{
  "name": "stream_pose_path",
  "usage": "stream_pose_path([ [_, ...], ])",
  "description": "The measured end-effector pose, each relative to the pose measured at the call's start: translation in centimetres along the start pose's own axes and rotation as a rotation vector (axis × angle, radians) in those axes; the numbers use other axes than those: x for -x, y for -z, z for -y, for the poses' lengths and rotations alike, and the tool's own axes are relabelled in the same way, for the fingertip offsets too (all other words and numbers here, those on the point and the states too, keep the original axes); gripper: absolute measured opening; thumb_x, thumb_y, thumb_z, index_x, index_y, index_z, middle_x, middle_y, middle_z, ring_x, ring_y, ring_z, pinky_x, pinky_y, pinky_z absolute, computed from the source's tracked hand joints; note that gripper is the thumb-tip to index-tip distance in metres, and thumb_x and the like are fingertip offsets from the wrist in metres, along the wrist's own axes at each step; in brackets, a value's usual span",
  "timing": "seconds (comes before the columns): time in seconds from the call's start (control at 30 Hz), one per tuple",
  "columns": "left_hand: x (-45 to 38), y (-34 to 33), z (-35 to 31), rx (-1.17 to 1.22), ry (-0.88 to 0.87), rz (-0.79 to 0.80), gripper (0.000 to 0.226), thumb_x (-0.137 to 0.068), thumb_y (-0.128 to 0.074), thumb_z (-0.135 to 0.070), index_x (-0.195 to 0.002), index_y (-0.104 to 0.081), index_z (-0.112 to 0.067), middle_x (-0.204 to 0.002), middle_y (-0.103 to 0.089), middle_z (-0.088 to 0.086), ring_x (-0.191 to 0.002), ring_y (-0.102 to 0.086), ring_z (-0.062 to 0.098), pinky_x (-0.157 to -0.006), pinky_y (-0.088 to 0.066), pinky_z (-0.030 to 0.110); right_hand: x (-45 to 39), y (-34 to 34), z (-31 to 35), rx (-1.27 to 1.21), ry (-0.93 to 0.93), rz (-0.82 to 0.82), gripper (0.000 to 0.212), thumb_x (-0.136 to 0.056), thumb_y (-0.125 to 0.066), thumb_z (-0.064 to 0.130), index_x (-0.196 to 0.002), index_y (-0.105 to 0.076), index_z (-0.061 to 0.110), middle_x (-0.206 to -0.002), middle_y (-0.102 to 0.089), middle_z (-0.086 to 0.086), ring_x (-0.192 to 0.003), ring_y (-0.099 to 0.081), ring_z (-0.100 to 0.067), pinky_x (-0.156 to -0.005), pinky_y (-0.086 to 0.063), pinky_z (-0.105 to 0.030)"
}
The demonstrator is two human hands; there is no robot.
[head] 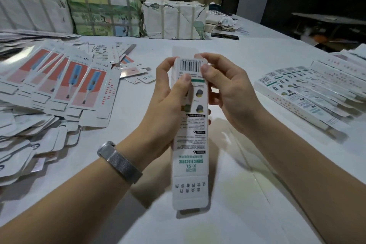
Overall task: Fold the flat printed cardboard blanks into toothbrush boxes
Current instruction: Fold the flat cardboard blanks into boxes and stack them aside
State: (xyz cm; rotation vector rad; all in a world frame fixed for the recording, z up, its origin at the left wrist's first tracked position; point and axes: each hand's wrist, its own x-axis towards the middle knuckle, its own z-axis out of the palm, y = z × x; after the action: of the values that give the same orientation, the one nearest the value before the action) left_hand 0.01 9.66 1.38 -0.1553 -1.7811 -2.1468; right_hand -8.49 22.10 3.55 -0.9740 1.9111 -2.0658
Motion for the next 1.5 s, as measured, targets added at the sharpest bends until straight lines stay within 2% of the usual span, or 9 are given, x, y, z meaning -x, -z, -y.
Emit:
stream_pose_path([
  [0.23, 0.2, 0.0, -0.3, 0.059, 0.038, 0.050, 0.026, -0.106, -0.040, -0.029, -0.131, -0.035, -0.036, -0.097, -0.069, 0.020, -0.075, -0.071, 0.033, -0.062, -0.059, 0.044, 0.3, -0.1, 0.0, 0.002, 0.019, 0.036, 0.017, -0.096, -0.051, 0.026, -0.103, -0.058, 0.012, -0.094, -0.059, -0.016, -0.081, -0.050, -0.033, -0.062, -0.040, -0.045],
  [0.37, 0.4, -0.2, -0.3, 0.097, 0.073, 0.079, 0.026, -0.106, -0.040, -0.029, -0.131, -0.034, -0.035, -0.093, -0.072, 0.009, -0.074, -0.071, 0.034, -0.061, -0.059, 0.042, 0.2, 0.2, 0.2, -0.008, 0.029, -0.009, 0.013, -0.088, -0.058, 0.022, -0.095, -0.062, 0.011, -0.093, -0.067, -0.007, -0.091, -0.055, -0.034, -0.086, -0.044, -0.058],
  [0.47, 0.6, -0.4, -0.4, 0.097, 0.090, 0.100, 0.028, -0.106, -0.040, -0.031, -0.131, -0.032, -0.042, -0.092, -0.071, 0.012, -0.074, -0.071, 0.035, -0.061, -0.059, 0.042, 0.2, 0.4, 0.3, -0.097, 0.074, -0.019, 0.015, -0.082, -0.060, 0.011, -0.096, -0.056, 0.012, -0.092, -0.066, -0.004, -0.096, -0.058, -0.036, -0.092, -0.043, -0.059],
  [0.6, 0.7, -0.6, -0.5, 0.117, 0.099, 0.095, 0.042, -0.105, -0.042, -0.033, -0.130, -0.026, -0.063, -0.091, -0.072, 0.012, -0.072, -0.071, 0.034, -0.061, -0.059, 0.042, 0.0, 0.6, 0.4, -0.204, 0.081, -0.026, 0.032, -0.076, -0.061, 0.001, -0.102, -0.049, 0.015, -0.090, -0.058, 0.000, -0.095, -0.053, -0.032, -0.088, -0.039, -0.046],
  [0.73, 0.7, -0.7, -0.2, 0.094, 0.118, 0.100, 0.045, -0.105, -0.043, -0.033, -0.131, -0.029, -0.066, -0.090, -0.069, 0.015, -0.072, -0.068, 0.035, -0.060, -0.058, 0.043, -0.1, 0.9, 0.7, -0.081, 0.053, 0.008, 0.002, -0.083, -0.057, 0.013, -0.084, -0.057, 0.013, -0.077, -0.061, 0.004, -0.086, -0.055, -0.025, -0.078, -0.042, -0.039],
  [0.83, 0.8, -0.9, 0.1, 0.035, 0.125, 0.130, 0.043, -0.105, -0.042, -0.034, -0.132, -0.028, -0.065, -0.084, -0.072, 0.009, -0.070, -0.068, 0.031, -0.061, -0.060, 0.046, -0.1, 1.0, 1.0, -0.049, -0.006, 0.027, 0.012, -0.087, -0.057, 0.021, -0.078, -0.055, 0.014, -0.068, -0.061, 0.005, -0.068, -0.059, -0.013, -0.061, -0.047, -0.027],
  [1.07, 0.9, -0.9, -0.1, -0.028, 0.107, 0.200, 0.042, -0.106, -0.040, -0.034, -0.132, -0.027, -0.065, -0.082, -0.073, 0.002, -0.069, -0.070, 0.027, -0.061, -0.060, 0.040, -0.2, 1.8, 1.3, -0.011, -0.082, 0.065, 0.012, -0.078, -0.062, 0.011, -0.079, -0.073, 0.015, -0.077, -0.068, -0.009, -0.071, -0.062, -0.028, -0.067, -0.046, -0.047],
  [1.33, 1.0, -0.7, -0.1, -0.051, 0.095, 0.224, 0.039, -0.106, -0.039, -0.034, -0.133, -0.031, -0.060, -0.085, -0.072, 0.000, -0.070, -0.071, 0.029, -0.060, -0.059, 0.040, -0.1, 1.7, 1.4, 0.049, 0.013, -0.054, 0.013, -0.076, -0.067, 0.011, -0.066, -0.072, 0.017, -0.068, -0.068, -0.009, -0.072, -0.059, -0.033, -0.067, -0.042, -0.045],
  [1.5, 1.0, -0.7, 0.2, -0.042, 0.088, 0.222, 0.042, -0.105, -0.042, -0.033, -0.136, -0.032, -0.059, -0.089, -0.072, 0.001, -0.072, -0.070, 0.029, -0.060, -0.057, 0.039, -0.1, 2.0, 1.6, 0.125, 0.018, -0.057, 0.020, -0.088, -0.063, 0.001, -0.071, -0.069, 0.010, -0.066, -0.069, -0.007, -0.066, -0.057, -0.023, -0.052, -0.038, -0.026],
])
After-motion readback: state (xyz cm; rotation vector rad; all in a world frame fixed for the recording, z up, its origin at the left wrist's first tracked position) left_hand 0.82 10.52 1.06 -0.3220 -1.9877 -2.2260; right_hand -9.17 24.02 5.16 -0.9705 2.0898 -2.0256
